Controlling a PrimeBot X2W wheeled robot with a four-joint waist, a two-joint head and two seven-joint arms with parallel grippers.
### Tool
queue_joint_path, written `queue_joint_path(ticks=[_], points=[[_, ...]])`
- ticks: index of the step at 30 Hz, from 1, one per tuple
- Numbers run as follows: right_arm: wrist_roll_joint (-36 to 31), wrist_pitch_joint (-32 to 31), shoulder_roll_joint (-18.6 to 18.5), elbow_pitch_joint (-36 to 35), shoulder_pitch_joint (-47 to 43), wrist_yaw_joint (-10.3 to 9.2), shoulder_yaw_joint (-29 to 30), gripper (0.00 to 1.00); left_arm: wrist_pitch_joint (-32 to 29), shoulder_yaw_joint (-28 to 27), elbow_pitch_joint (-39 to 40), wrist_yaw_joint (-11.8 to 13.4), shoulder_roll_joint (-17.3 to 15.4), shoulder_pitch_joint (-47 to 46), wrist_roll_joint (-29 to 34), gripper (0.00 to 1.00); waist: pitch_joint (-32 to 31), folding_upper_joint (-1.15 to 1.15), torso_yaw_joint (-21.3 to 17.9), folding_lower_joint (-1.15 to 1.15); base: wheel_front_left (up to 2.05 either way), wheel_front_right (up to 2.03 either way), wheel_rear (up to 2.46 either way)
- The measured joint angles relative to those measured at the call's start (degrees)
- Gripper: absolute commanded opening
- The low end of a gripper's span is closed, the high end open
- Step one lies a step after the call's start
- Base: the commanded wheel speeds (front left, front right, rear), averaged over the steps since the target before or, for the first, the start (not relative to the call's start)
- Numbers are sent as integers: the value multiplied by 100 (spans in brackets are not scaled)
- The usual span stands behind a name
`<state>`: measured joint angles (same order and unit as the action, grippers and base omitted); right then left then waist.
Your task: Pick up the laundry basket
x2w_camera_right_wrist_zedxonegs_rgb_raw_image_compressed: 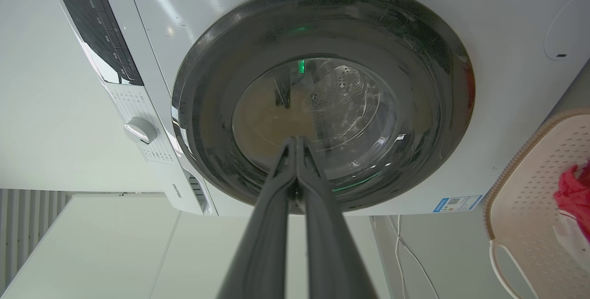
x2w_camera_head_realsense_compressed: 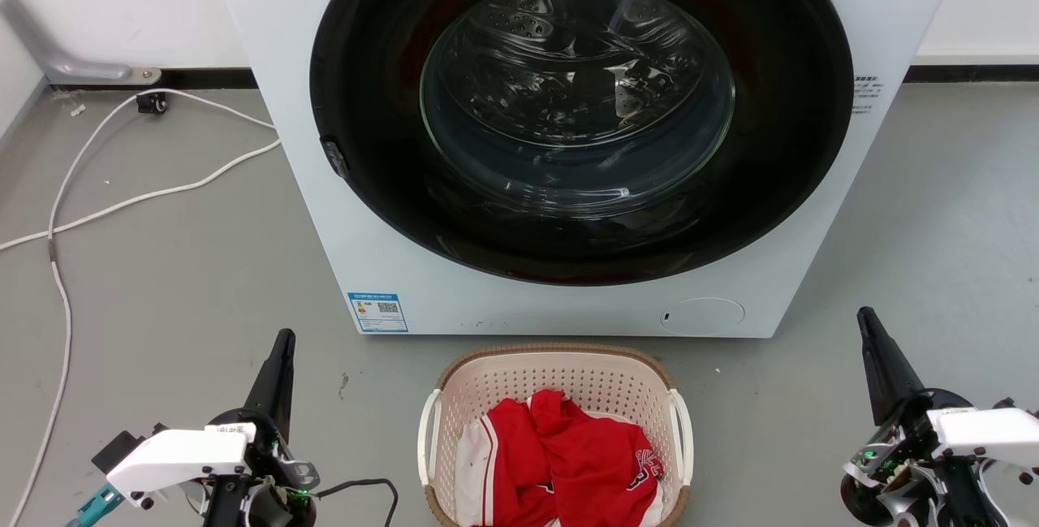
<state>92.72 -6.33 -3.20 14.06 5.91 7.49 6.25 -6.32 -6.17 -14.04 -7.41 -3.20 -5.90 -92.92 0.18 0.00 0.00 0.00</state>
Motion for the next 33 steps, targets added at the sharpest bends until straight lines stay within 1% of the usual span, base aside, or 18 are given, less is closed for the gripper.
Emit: queue_joint_path(ticks=[33], points=[[-2,-11,8,1,1,0,11,0,-7,-15,-1,-1,14,0,24,0,0,0,0,0,0,0,0]])
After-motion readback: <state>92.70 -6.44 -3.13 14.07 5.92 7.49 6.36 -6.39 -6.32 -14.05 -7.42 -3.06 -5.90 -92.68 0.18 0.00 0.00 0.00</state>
